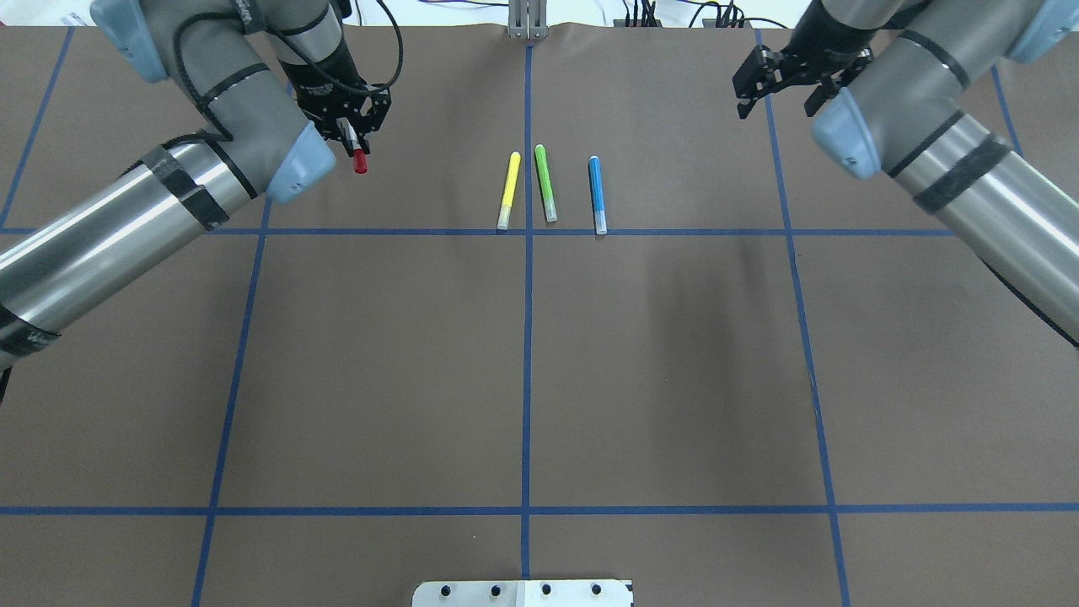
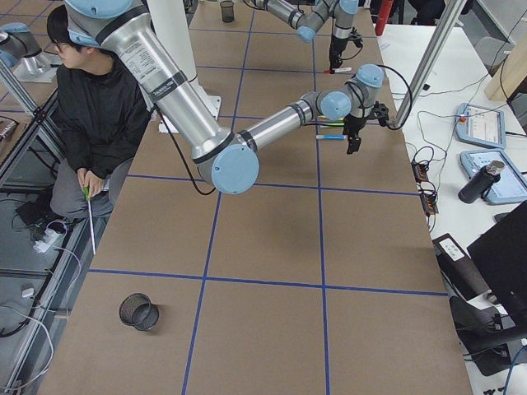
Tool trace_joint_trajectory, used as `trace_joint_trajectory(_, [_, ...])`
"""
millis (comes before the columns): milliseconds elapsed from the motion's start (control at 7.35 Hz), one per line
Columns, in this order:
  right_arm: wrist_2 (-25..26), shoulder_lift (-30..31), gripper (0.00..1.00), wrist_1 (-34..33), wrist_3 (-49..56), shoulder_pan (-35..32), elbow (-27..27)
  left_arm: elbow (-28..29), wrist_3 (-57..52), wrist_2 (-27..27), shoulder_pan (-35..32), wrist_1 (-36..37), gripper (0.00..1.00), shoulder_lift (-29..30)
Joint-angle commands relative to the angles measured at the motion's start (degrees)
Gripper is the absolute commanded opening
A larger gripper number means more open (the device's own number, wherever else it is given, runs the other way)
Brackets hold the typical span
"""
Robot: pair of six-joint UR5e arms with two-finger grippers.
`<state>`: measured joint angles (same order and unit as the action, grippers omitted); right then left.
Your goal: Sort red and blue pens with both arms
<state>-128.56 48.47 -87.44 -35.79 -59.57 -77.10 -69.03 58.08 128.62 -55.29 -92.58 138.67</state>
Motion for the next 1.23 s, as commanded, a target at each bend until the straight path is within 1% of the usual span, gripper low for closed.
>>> trace_joint_trajectory(0, [4.01,-5.3,0.99,4.88,-1.91,3.83,6.93,-6.25,-7.32,0.58,-5.85,8.59,0.0,-4.44])
trace_joint_trajectory(136, [4.1,-7.4,0.98,8.48,-2.18,4.54,11.14,-9.08,-13.37,0.41,-6.84,16.47,0.0,-5.07])
trace_joint_trajectory(272, [5.58,-11.08,0.98,9.3,-2.79,6.2,15.53,-10.41,-15.17,-0.03,-7.19,20.21,0.0,-5.16])
trace_joint_trajectory(408, [6.73,-12.68,0.98,9.4,-5.4,7.96,17.32,-11.55,-15.19,0.05,-7.81,20.33,0.0,-6.82])
trace_joint_trajectory(545, [6.74,-12.7,0.98,9.4,-6.13,8.41,17.42,-12.78,-15.36,-0.12,-8.16,20.16,0.0,-8.4])
trace_joint_trajectory(681, [7.09,-12.61,0.98,9.4,-7.87,10.15,17.42,-13.23,-15.54,-0.12,-9.03,19.81,0.0,-8.41])
trace_joint_trajectory(953, [7.88,-12.61,0.96,9.48,-9.63,11.92,18.56,-15.95,-18.24,0.14,-10.96,20.24,0.0,-9.99])
trace_joint_trajectory(1089, [7.97,-12.52,0.96,9.48,-9.74,12.37,18.92,-19.18,-18.44,0.32,-12.11,20.42,0.0,-12.52])
